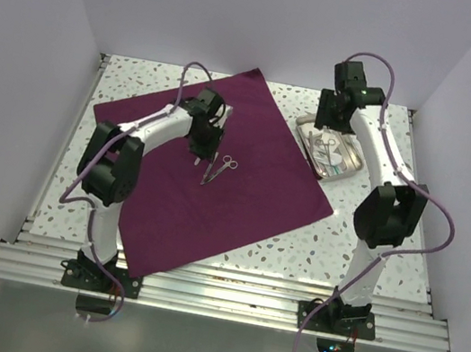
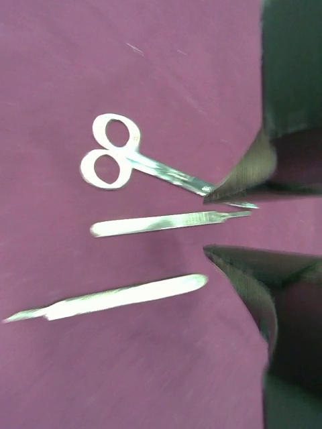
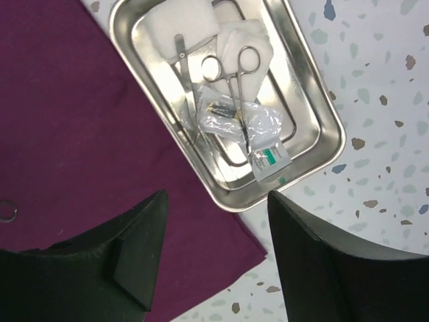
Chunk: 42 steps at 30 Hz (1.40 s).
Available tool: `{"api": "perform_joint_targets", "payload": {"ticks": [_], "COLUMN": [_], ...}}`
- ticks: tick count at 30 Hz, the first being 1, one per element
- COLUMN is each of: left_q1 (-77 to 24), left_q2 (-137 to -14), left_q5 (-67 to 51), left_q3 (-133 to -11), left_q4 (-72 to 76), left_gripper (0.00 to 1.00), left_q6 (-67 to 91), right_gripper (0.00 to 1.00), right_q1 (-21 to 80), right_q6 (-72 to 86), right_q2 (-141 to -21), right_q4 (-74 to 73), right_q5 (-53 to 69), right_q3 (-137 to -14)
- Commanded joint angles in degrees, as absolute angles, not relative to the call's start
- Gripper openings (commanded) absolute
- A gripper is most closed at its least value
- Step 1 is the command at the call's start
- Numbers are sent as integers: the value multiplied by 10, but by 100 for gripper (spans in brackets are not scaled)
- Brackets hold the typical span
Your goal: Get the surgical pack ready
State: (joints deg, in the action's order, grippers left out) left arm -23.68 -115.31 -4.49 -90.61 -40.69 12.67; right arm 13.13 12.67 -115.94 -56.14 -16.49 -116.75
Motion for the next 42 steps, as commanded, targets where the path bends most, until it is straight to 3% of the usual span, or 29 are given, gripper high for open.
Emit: {"api": "perform_joint_targets", "payload": {"ticks": [1, 12, 42], "left_q1": [-243, -254, -287], "left_q2": [-1100, -1072, -1114], "left_q5": [-83, -82, -88], "left_q3": [-858, -793, -768], "left_q4": [-391, -396, -380], "left_gripper": [39, 38, 31], "left_q6": [113, 109, 120], "right_gripper": [65, 67, 68], "right_q1": [135, 153, 167], "right_q6": [156, 170, 171], "right_q2": [-1110, -1034, -1050], "right_q4": [-571, -547, -533], "right_q5": [-93, -48, -31], "right_q3": [-1129, -1022, -1020]}}
